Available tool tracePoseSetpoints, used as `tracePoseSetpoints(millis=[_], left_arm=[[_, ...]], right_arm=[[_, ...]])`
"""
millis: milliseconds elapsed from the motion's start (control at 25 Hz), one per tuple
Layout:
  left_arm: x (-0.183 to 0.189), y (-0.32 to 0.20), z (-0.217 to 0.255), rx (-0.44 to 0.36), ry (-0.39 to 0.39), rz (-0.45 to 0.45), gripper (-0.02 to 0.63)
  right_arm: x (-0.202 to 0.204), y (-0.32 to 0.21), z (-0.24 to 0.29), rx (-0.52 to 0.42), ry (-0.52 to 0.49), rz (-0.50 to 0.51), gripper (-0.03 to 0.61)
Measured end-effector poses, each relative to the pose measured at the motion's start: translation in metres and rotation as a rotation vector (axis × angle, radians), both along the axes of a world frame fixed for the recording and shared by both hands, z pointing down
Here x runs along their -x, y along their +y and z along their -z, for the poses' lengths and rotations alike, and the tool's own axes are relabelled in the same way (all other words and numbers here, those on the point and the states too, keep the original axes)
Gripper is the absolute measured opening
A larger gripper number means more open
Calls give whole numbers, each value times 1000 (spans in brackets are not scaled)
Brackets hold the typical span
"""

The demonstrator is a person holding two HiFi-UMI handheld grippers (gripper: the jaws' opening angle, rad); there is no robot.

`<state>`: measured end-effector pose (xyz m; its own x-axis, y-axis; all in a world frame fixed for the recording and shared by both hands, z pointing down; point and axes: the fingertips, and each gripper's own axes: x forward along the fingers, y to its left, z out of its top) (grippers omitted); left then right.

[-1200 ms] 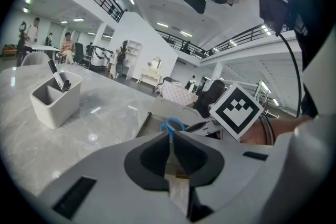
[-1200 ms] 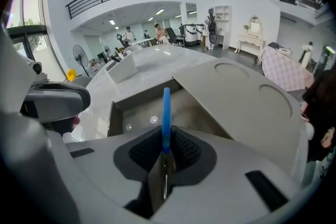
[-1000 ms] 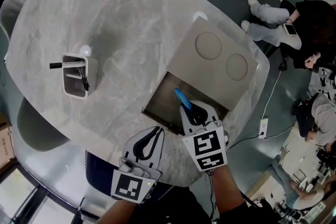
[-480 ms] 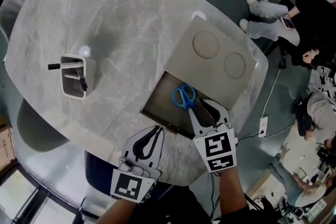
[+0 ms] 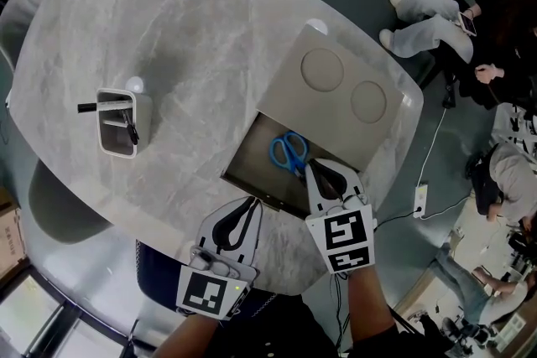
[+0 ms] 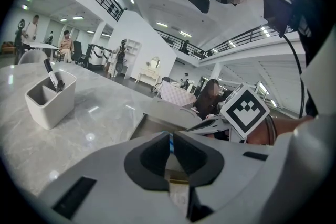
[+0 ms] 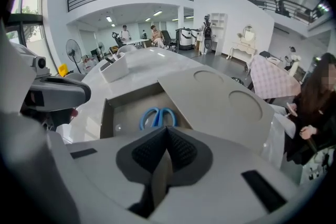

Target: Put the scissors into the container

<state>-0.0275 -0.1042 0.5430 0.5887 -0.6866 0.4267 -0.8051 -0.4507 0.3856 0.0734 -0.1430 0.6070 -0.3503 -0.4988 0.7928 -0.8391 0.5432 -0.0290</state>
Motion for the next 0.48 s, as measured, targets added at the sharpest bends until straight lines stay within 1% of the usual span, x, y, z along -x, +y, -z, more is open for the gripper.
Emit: tracePoseSetpoints(millis=[120, 240, 480], left_arm=[[0, 4, 11, 1, -11, 9, 32], [-1, 4, 27, -9, -6, 17, 28], [-2, 9, 75, -104, -11, 22, 25]], right_arm=[[0, 7, 16, 3, -25, -12, -3], [-5, 7, 39, -32, -37, -29, -3], [-16, 18, 95, -126, -65, -71, -3]])
